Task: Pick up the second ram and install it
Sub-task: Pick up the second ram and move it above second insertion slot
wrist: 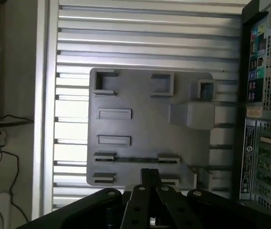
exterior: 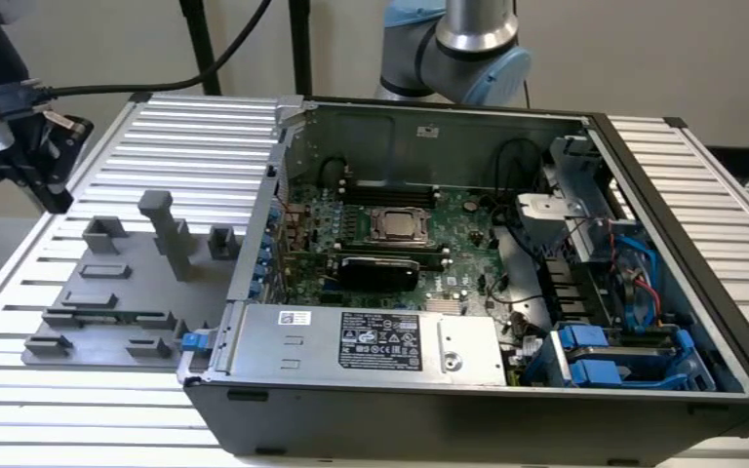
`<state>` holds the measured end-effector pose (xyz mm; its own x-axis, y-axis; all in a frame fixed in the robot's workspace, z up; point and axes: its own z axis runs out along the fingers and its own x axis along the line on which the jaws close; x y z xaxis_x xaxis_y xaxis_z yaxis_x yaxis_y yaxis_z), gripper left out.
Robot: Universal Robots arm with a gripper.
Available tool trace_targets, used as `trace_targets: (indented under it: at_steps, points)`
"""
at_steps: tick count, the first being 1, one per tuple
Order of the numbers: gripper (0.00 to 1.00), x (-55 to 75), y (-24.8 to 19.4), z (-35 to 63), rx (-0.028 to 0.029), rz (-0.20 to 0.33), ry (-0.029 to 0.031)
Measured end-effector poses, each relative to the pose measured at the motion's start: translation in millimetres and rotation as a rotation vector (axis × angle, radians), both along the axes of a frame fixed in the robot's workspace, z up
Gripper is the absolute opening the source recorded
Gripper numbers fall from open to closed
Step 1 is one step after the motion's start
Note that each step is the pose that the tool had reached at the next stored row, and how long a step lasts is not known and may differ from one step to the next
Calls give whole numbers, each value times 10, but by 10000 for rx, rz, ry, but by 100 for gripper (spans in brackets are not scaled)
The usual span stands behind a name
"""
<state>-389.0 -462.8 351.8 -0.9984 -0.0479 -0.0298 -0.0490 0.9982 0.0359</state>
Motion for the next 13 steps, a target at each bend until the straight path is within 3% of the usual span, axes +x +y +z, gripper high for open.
trace_targets:
  at_steps: [13]
  points:
    - [0,0,0,-39,-155,2318,4]
